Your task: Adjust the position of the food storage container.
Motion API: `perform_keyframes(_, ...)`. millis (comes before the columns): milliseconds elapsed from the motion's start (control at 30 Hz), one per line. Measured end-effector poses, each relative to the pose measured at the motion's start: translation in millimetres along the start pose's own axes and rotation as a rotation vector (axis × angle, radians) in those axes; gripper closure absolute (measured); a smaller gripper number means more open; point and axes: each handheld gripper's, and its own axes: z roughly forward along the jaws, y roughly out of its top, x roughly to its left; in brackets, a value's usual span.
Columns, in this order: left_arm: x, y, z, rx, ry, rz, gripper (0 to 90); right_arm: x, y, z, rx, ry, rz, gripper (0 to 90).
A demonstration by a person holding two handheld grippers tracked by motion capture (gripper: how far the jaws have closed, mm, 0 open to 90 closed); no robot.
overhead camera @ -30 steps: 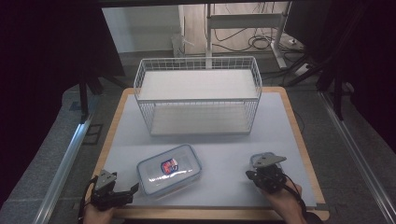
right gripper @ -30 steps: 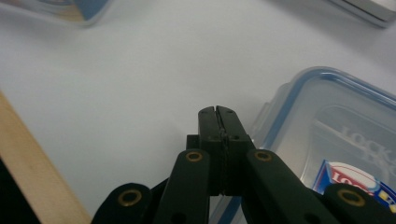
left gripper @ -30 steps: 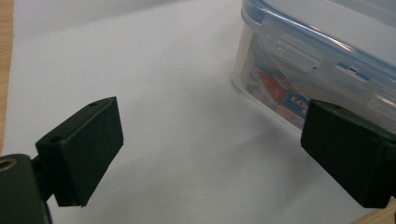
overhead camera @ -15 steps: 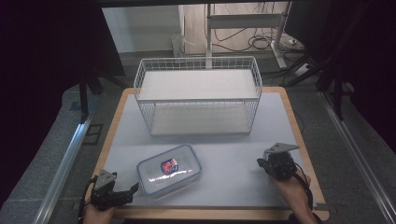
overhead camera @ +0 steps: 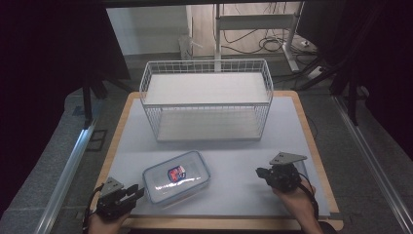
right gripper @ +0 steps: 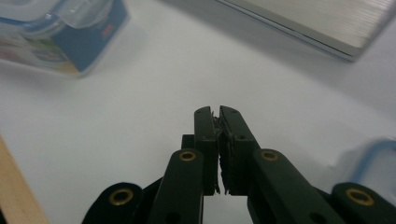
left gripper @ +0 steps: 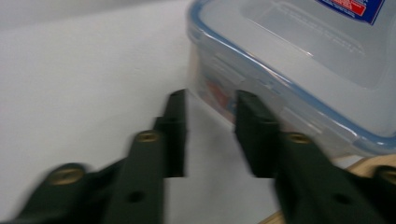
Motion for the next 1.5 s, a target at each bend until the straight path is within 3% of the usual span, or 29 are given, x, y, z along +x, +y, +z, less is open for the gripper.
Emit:
perform_keyframes(100,-5.5,4.2,9.4,0.037,0.026,0.034,84.1,4.5,3.3,4.3,-0.01,0.027,0.003,89.4)
perform_keyframes(200,-6.2,9.1,12.2,0.032,0.022,0.038,89.8,8.6,7.0,9.3,-0.01,0.046,-0.005,89.7)
perform_keyframes(333,-7.6,16.5,22.7,0.032,-0.005,0.021,90.0,11.8,12.3,17.8,-0.001,0.082,0.012,89.7)
perform_keyframes(533,-14.0,34.5,43.2,0.039,-0.026,0.046,90.0,17.6,22.3,34.2,0.015,0.113,0.004,89.7)
perform_keyframes(700,-15.8,51.4,62.0,0.045,-0.033,0.056,89.9,17.2,30.2,49.9,0.028,0.108,0.012,89.7)
perform_keyframes(933,-24.6,70.9,86.9,0.041,-0.074,0.066,90.0,12.7,33.2,66.5,0.045,0.086,0.028,89.6)
perform_keyframes(1033,-29.8,74.1,92.2,0.046,-0.062,0.082,90.0,12.3,31.5,65.3,0.049,0.076,0.03,89.7)
perform_keyframes(1100,-31.4,73.6,92.3,0.045,-0.08,0.078,90.0,11.9,31.2,62.0,0.058,0.068,0.023,89.8)
perform_keyframes(1200,-33.8,73.0,90.3,0.047,-0.081,0.09,90.0,13.4,28.2,58.6,0.063,0.069,0.024,89.8)
perform_keyframes(1333,-36.9,70.4,88.2,0.048,-0.096,0.074,90.0,19.8,24.2,52.6,0.073,0.062,0.0,89.9)
perform_keyframes(1500,-45.9,66.6,84.3,0.056,-0.089,0.096,90.0,24.0,17.3,43.8,0.076,0.069,-0.019,89.9)
